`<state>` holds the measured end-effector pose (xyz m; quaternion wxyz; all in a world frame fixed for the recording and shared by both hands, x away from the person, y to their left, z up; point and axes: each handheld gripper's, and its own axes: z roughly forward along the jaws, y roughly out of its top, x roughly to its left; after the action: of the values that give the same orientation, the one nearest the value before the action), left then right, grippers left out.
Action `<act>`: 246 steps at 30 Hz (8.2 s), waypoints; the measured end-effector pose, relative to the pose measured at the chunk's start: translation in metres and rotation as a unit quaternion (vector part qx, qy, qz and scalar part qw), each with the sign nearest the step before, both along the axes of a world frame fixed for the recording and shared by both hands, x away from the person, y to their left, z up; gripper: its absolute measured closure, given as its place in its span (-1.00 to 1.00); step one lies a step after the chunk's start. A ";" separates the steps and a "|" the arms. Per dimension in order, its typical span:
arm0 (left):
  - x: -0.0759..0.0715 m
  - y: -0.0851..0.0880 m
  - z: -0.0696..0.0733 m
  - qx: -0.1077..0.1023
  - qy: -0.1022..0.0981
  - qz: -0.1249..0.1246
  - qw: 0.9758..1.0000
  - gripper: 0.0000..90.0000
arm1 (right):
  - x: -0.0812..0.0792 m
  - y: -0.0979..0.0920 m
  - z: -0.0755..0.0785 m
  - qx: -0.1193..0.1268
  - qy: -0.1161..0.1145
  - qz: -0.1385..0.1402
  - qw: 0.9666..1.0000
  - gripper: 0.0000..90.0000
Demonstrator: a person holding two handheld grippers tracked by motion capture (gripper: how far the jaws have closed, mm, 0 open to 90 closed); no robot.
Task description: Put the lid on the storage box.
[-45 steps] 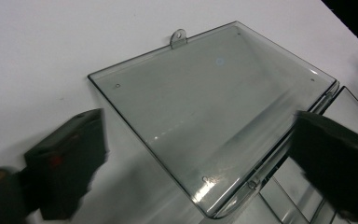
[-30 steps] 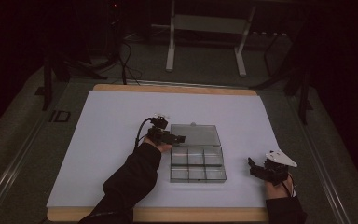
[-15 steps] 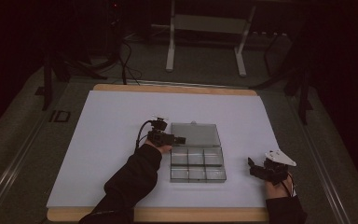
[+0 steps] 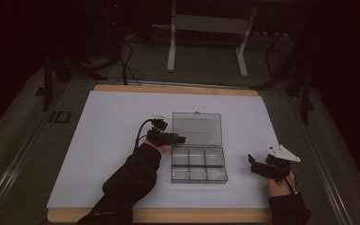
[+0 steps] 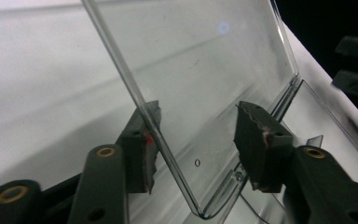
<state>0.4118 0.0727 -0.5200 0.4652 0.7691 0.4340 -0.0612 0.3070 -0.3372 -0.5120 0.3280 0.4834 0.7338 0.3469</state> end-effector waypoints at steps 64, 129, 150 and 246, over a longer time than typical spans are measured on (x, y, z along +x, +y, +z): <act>-0.034 0.020 0.023 0.013 -0.139 -0.045 0.989 0.67 | 0.052 0.081 0.040 0.078 0.034 0.211 0.974 0.73; -0.077 0.041 -0.005 0.067 -0.128 -0.074 0.987 0.74 | 0.026 0.052 -0.004 0.059 0.088 0.267 0.958 0.78; -0.070 0.050 -0.005 0.060 -0.099 -0.054 0.992 -0.94 | 0.029 0.047 0.005 0.073 0.076 0.241 0.965 -0.59; -0.136 0.102 -0.020 0.160 -0.167 0.052 0.972 -0.94 | -0.014 -0.002 -0.024 0.031 0.068 0.126 0.989 -0.66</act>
<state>0.2754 0.1747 -0.5404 0.4045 0.8094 0.3936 0.1622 0.2925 -0.3390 -0.5362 0.2162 0.4193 0.7982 0.3745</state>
